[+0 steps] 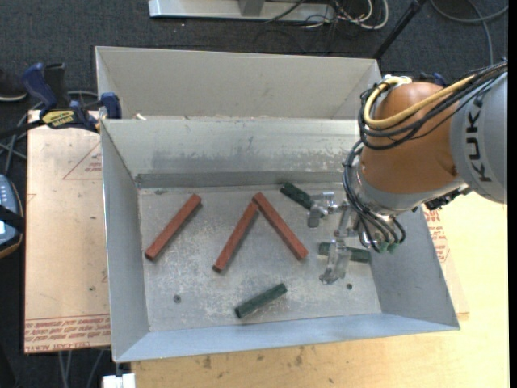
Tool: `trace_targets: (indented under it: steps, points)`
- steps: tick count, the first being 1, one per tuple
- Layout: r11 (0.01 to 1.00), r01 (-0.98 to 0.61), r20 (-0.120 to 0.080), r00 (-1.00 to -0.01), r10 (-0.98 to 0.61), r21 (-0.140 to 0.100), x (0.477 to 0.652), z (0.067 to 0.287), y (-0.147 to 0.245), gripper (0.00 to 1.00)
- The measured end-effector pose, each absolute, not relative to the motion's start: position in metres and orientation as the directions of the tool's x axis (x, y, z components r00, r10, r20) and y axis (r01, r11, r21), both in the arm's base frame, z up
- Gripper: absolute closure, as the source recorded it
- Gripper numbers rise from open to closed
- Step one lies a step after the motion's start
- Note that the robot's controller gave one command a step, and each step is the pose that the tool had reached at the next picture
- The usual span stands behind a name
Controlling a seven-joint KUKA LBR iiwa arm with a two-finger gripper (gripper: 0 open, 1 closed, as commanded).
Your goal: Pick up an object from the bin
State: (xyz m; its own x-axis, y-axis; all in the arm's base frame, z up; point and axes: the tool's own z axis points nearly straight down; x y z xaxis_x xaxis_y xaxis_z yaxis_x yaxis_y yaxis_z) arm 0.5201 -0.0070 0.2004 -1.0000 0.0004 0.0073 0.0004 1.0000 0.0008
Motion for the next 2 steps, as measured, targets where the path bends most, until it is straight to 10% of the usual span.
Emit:
trace_targets:
  steps: [1,2]
  points:
    - [1.000,0.000,0.000,-1.000,0.000,0.001,0.522,0.204,-0.007,0.00]
    - [1.000,-0.015,-0.007,-1.000,-0.015,0.000,0.525,0.142,-0.057,0.00]
